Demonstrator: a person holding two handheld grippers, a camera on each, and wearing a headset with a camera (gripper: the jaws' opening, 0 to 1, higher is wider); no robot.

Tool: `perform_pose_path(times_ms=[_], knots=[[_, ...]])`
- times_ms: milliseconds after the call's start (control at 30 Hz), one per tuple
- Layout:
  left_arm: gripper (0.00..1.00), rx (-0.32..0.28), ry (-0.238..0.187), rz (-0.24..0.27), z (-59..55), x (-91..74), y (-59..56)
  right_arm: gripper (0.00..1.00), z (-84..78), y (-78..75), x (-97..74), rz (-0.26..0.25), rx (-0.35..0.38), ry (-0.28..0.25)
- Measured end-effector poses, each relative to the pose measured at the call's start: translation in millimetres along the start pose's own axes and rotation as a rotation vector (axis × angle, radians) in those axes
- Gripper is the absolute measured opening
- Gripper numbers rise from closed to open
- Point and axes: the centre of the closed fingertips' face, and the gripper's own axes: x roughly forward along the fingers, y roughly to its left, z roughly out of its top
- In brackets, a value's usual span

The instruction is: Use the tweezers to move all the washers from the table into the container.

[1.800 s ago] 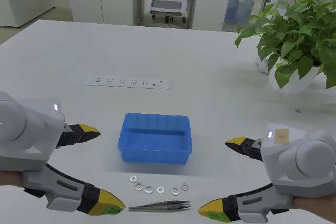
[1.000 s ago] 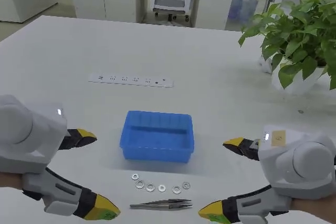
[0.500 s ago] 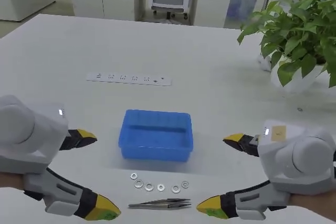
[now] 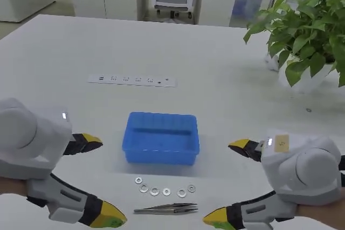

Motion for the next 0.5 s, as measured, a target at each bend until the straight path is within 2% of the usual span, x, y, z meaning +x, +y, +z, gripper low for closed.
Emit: perform_pose_path(times_ms=[200,267,500], knots=[[0.99,-0.018,-0.018,-0.004,1.8,-1.6,-2.4,0.92,0.0,-1.8,-0.1,-0.002,0.010,-0.001],[0.99,-0.019,-0.022,-0.003,2.9,-1.6,-2.7,0.95,2.6,-0.7,0.7,0.002,0.028,-0.021],[0.99,-0.009,-0.012,0.004,3.2,-1.8,-1.0,1.00,2.6,-4.4,1.2,-0.020,0.032,-0.022]])
